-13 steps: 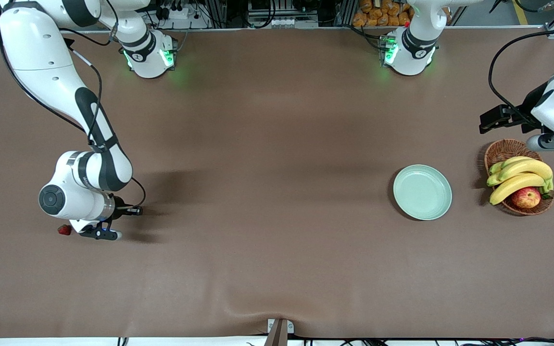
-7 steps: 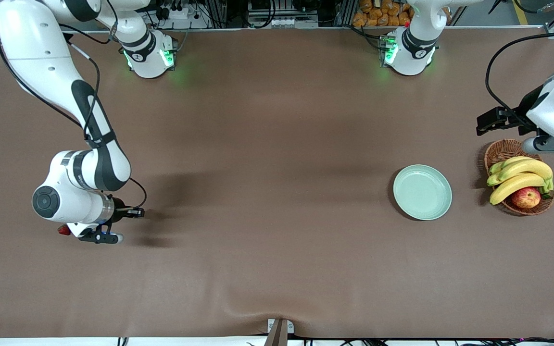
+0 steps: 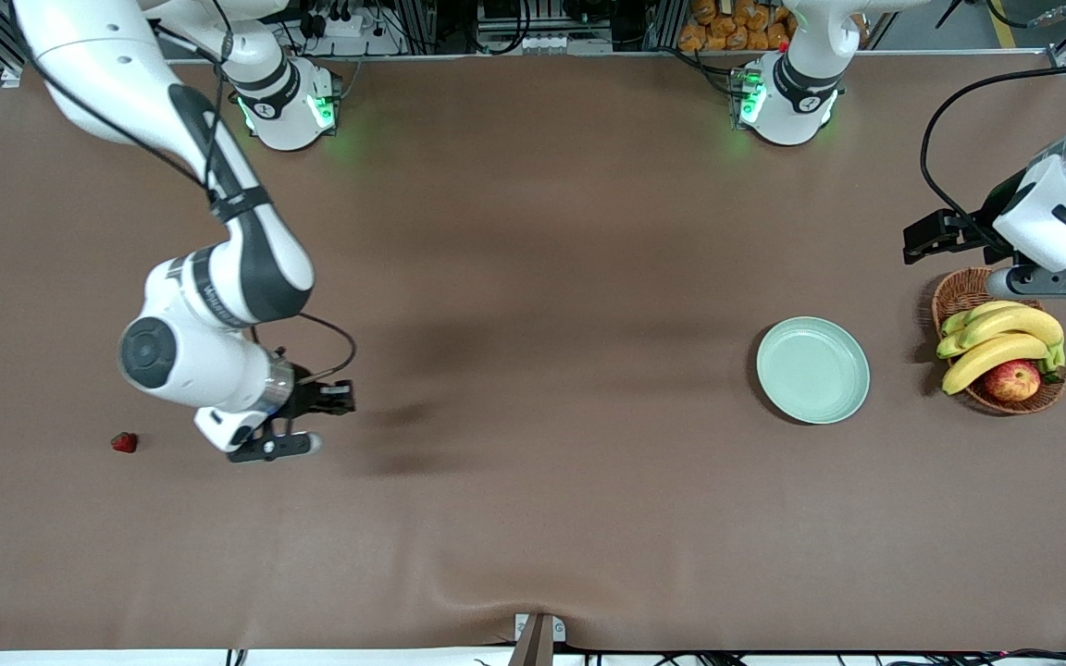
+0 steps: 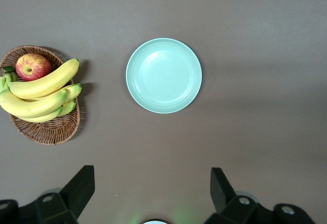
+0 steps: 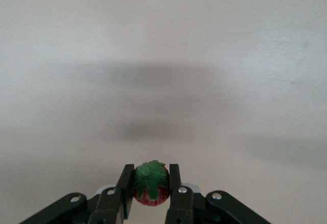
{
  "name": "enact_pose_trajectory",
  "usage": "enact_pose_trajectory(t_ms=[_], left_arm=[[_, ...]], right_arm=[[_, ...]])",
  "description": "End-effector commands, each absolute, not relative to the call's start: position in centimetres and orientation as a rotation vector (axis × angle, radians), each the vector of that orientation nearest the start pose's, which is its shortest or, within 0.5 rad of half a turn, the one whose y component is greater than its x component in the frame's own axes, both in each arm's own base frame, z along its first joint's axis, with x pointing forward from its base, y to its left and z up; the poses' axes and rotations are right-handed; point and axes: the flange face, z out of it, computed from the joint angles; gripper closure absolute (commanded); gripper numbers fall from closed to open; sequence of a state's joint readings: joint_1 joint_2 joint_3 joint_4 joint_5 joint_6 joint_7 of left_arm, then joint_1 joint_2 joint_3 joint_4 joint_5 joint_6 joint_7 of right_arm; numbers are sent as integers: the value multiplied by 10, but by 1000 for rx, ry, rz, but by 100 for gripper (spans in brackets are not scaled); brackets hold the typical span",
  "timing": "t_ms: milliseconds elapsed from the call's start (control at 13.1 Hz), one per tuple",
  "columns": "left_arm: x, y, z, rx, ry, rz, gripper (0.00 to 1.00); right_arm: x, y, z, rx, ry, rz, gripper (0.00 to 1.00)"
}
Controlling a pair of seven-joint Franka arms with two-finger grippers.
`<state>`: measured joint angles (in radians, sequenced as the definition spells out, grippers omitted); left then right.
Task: Collect all strawberries into plate
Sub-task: 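Carry the strawberry with the right gripper while the left gripper approaches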
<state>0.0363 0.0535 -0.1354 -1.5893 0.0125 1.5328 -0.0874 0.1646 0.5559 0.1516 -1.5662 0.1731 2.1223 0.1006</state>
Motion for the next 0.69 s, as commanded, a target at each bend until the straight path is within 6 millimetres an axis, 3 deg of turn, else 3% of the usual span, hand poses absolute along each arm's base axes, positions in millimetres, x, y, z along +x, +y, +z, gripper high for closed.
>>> enact_pose_trajectory(t_ms=[0,382,611], left_arm=[[562,-59,584,-3138,0,154,0],[562,-61,585,-3138,-12,152,0],[561,-64,587,-3138,-5,142,0]], right_arm=[[651,266,343,-2910,-132,43,84],[628,350,353,-2866,-166,-77,84],[598,417,339,-2824,-294,-164,85]])
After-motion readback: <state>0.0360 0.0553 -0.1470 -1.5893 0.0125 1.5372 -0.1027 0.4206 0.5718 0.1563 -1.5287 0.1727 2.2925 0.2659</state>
